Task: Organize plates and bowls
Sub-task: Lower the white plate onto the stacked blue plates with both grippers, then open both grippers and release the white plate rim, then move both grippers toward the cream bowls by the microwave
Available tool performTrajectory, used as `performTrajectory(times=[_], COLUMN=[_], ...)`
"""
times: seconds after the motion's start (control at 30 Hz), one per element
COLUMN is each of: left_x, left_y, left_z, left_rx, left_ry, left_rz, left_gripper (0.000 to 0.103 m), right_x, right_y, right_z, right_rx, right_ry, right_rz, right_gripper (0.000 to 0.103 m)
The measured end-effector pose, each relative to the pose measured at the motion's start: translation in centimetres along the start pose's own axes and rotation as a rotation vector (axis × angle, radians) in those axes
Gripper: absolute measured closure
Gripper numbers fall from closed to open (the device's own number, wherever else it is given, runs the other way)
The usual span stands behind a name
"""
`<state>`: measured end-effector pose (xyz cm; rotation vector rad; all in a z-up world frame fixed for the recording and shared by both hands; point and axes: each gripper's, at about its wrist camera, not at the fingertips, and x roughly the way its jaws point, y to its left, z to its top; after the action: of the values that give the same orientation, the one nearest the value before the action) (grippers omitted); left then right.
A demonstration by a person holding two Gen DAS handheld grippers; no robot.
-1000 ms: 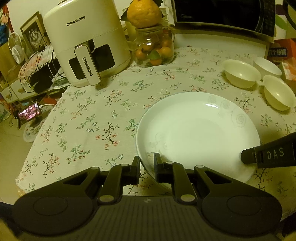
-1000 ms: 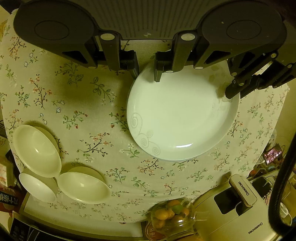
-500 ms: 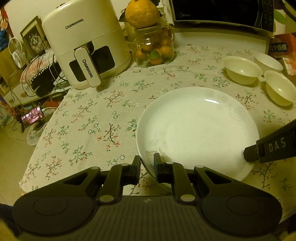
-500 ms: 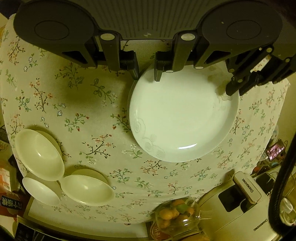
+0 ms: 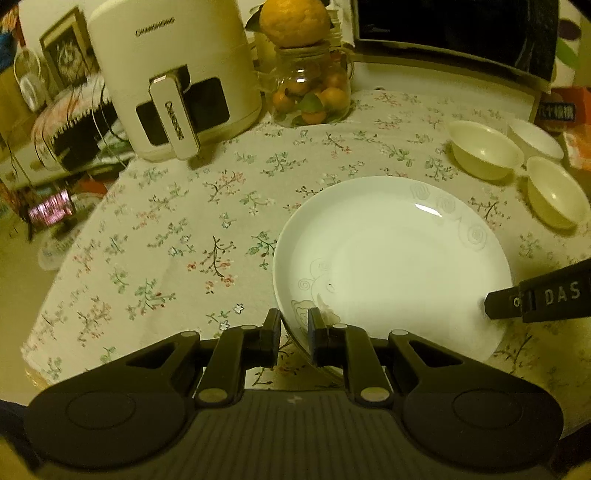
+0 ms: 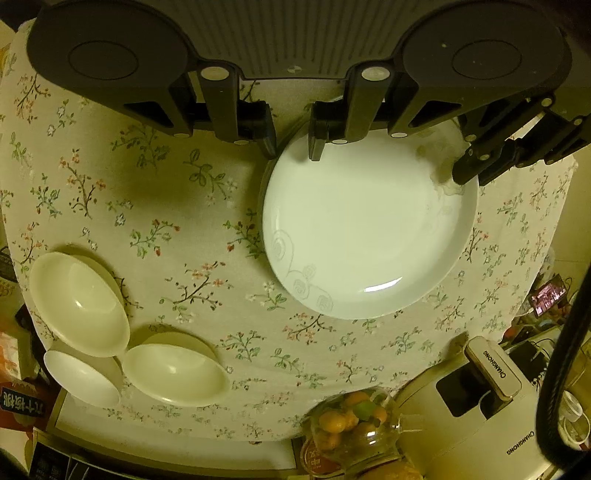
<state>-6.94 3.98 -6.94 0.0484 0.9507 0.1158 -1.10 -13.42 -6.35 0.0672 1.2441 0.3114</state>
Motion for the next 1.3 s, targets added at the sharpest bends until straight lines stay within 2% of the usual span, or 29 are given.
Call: performTrajectory(times=[0.13,0.47,0.53,0.6,0.8,1.07,1.3], left_x=[0.2,0.0,-0.2,-0.4,-0.8,-1.1,-1.3], left_y=[1.1,2.5,2.8,3.1,2.7,1.6,1.2], left_z=[0.6,1.6,2.0,2.4,3.1,3.7,4.5], left_rx=[-0.066,-0.167,-0.187,-0.203,-0.196,-0.143,-0.111], left_ry=[0.026,0.031,0.023,0.012,-0.012,-0.02,-0.039], left_rz=[-0.048,-0.104,-0.118,-0.125,-0.151,-0.154,-0.142], left_gripper=[0.084,0.074,0.07,0.061,0.039,0.017,0.002], right_x=[-0.7,-0.9,-1.0,-1.2,-1.8,-2.4,-3.4], right_y=[-0.8,-1.5,-1.5,-1.4,-1.5,-1.3,-2.1], right_z=[0.5,0.8,0.9,1.0,1.3,1.5,1.9], right_rx=[-0.003,0.015,0.008,0.002,-0.018,-0.06,-0.07], right_ry=[-0.036,-0.062,-0.072,-0.084,-0.122,-0.154,-0.204], right_rz=[0.001,0.034,0.038,0.041,0.035,0.027,0.006], right_gripper=[0.074,0.064,0.061,0.058,0.043,0.017,0.007])
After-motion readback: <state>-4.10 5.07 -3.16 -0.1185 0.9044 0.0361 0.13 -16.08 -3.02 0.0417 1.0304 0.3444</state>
